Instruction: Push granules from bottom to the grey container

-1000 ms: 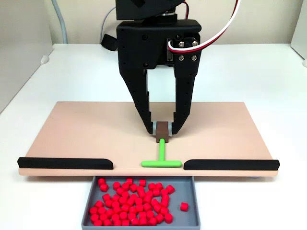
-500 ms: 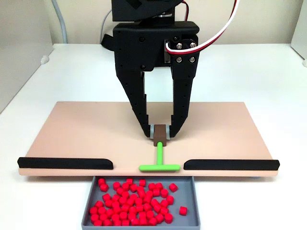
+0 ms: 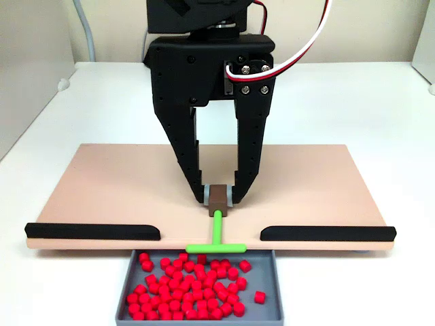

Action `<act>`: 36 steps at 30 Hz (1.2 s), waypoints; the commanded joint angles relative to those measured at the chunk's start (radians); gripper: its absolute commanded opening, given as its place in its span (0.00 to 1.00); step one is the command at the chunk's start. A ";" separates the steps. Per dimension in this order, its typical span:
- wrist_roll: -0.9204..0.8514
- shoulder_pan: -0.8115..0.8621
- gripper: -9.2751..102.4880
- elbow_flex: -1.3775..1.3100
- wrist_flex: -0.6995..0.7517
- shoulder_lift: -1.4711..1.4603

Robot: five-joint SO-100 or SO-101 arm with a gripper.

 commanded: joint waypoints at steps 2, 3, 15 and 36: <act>0.008 0.003 0.08 -0.063 0.008 -0.009; 0.011 0.002 0.08 -0.080 0.012 -0.012; 0.011 -0.006 0.08 -0.161 0.083 0.043; -0.095 0.017 0.08 0.178 0.339 0.574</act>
